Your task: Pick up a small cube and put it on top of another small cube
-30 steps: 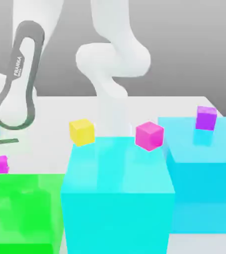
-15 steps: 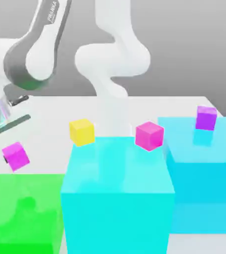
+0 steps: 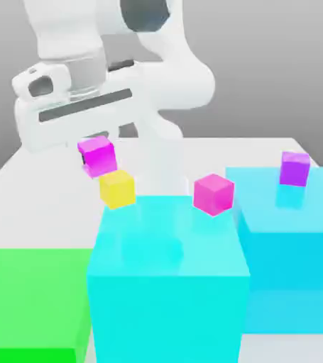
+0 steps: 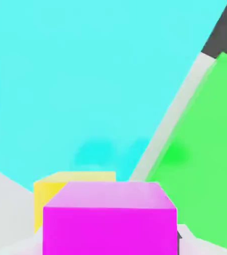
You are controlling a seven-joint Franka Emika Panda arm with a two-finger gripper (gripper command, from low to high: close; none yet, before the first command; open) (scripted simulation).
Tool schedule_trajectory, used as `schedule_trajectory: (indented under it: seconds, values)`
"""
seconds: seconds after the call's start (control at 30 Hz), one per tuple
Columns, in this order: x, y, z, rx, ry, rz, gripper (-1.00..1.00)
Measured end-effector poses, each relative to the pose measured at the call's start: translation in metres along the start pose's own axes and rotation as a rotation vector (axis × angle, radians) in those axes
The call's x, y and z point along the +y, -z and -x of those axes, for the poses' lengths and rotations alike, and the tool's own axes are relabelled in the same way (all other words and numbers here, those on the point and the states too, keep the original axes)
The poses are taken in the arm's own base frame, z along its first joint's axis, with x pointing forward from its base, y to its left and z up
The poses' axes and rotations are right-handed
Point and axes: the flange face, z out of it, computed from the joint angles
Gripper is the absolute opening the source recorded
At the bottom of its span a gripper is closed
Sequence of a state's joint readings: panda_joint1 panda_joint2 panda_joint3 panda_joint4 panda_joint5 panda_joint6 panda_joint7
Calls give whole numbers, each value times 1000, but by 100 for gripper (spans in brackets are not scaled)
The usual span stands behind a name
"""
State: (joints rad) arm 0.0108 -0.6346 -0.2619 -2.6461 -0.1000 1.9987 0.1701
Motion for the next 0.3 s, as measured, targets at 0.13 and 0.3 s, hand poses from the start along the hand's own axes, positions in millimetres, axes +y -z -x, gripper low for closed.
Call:
schedule_trajectory:
  seconds: [0.13,0.3]
  values:
    - [-9,-13,13,31,-27,51,-100]
    - [-8,-39,14,33,-29,54,100]
